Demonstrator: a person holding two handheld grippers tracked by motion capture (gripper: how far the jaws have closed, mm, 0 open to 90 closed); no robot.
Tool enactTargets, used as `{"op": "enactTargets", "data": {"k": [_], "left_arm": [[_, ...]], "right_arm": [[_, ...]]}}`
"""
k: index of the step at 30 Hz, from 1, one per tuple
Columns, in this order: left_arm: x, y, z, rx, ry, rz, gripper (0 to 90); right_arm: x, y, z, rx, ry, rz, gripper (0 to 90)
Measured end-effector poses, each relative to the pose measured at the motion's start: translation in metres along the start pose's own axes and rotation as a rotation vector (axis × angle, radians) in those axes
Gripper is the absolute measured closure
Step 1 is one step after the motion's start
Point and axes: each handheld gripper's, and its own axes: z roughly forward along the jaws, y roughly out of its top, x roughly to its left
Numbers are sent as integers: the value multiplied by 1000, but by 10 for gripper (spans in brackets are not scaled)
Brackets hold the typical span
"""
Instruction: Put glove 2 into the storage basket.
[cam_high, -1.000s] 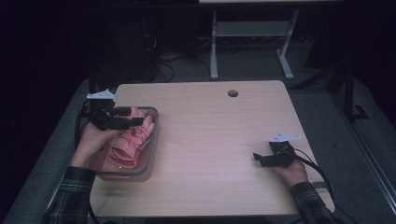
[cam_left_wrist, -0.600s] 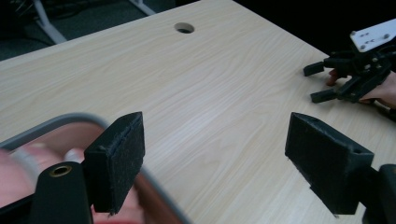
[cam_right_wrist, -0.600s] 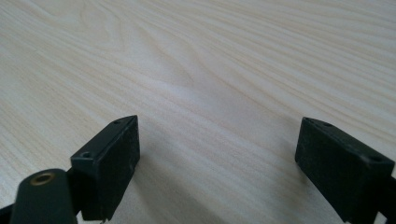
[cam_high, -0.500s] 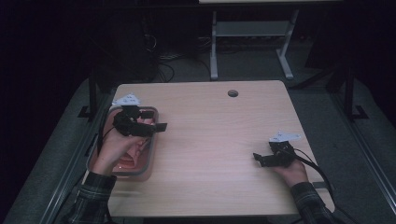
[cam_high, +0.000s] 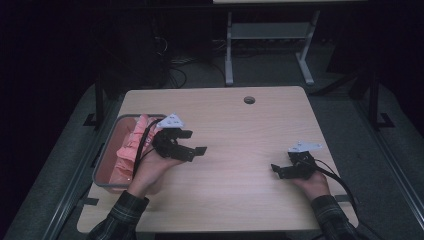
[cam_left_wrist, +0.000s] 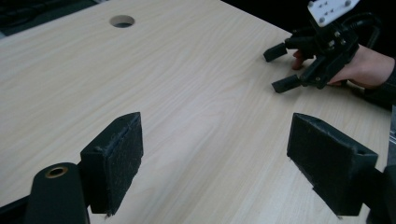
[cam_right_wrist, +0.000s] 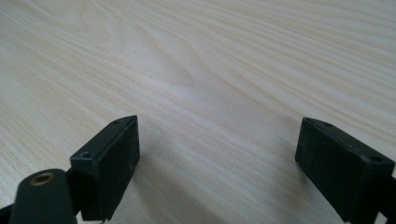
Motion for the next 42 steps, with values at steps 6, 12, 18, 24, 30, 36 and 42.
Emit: {"op": "enactTargets", "data": {"k": [6, 12, 18, 24, 30, 36, 42], "left_arm": [[-14, -14, 25, 13, 23, 49, 175], [-17, -28, 43, 35, 13, 59, 175], [-16, -47, 65, 73, 7, 86, 175], [-18, -60, 82, 114, -2, 94, 165], [-20, -72, 96, 157, 1, 104, 143], [-19, -81, 108, 194, 29, 137, 128], [-20, -86, 109, 152, 23, 149, 122]], "right_arm": [[0, 0, 0, 0, 0, 1, 135], [0, 0, 0, 0, 1, 1, 134], [0, 0, 0, 0, 1, 0, 134], [0, 0, 0, 1, 1, 0, 133], [0, 0, 0, 2, 3, 0, 132], [0, 0, 0, 2, 3, -1, 131], [0, 0, 0, 2, 4, -1, 130]]}}
